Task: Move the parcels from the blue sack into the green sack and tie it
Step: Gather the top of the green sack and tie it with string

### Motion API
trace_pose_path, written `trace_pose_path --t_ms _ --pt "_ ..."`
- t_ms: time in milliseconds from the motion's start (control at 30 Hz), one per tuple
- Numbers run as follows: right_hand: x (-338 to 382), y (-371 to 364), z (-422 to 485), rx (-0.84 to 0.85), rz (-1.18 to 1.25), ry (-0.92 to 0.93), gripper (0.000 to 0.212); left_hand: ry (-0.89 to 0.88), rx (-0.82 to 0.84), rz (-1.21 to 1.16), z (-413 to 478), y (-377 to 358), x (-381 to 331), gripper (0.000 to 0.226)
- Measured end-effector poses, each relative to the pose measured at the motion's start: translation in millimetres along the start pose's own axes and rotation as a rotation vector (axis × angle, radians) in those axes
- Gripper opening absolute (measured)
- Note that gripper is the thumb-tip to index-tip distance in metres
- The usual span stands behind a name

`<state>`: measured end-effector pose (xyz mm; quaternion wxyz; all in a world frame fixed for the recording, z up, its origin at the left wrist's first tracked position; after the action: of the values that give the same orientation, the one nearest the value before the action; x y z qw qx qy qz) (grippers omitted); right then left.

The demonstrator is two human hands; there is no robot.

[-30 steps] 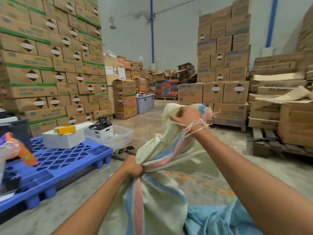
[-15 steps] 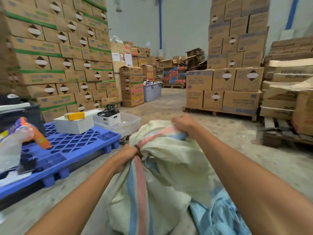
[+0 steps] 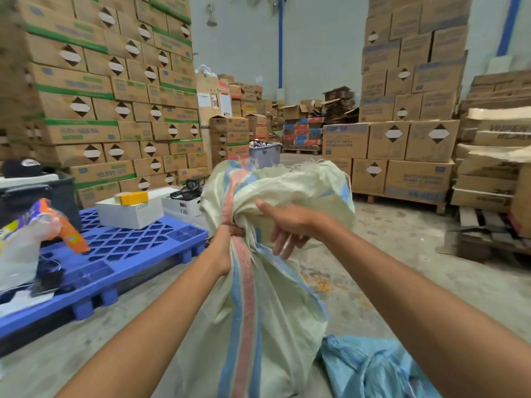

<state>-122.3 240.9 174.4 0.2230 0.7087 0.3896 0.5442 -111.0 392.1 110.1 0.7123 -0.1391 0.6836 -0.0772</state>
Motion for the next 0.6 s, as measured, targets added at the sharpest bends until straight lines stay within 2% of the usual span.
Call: trace_pose_path --t_ms 67,100,200,267,333,367,400,467,500,567,600 --pt "-16.9 0.5 4.2 0.006 -0.043 -0.098 0.112 -0.013 0.087 -0.019 -2.4 -4.5 1.7 0.031" --pt "-21.8 1.1 4.8 0.009 -0.002 -0.106 0.113 -0.003 0.142 0.004 -7.5 -9.6 2.3 0.031" --pt "-27.3 -3.3 18.1 0.109 0.301 -0.108 0.123 0.014 0.273 0.174 -19.3 -23.3 11.8 0.031" --pt "-19.6 -10.6 23.2 0.189 0.539 -0.074 0.119 0.004 0.334 0.270 -25.8 -28.5 17.7 0.042" --pt "-10.3 -13.2 29.5 0.183 0.776 -0.012 0.098 0.017 0.371 0.313 -26.7 -30.4 24.5 0.060" --pt "-3.6 -13.4 30.5 0.153 0.876 0.029 0.081 0.016 0.367 0.315 -24.3 -29.2 25.2 0.063" --pt "2.2 -12.0 31.2 0.121 0.959 0.069 0.062 0.006 0.375 0.325 -25.4 -30.6 24.1 0.056" --pt "10.9 -7.3 31.7 0.092 1.065 0.121 0.034 -0.047 0.392 0.338 -24.8 -33.0 19.7 0.030" --pt "15.7 -2.7 28.8 0.101 1.105 0.155 0.022 -0.066 0.407 0.346 -23.8 -32.8 16.2 0.026" --pt "24.0 9.9 27.7 0.115 1.193 0.232 0.004 -0.053 0.443 0.356 -20.5 -30.7 11.3 0.037" --pt "27.1 17.9 26.2 0.109 1.232 0.264 0.003 -0.038 0.471 0.375 -19.3 -30.4 10.3 0.049"
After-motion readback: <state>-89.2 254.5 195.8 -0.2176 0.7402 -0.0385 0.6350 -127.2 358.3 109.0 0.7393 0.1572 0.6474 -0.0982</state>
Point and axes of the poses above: each hand's wrist, its own z-axis towards the middle knuckle, its own y-axis out of the back of the hand, x = y × z, the point moved 4 cm from there along z, towards the middle knuckle, and after that the axes turned 12 degrees about -y, right-handed, at the moved point
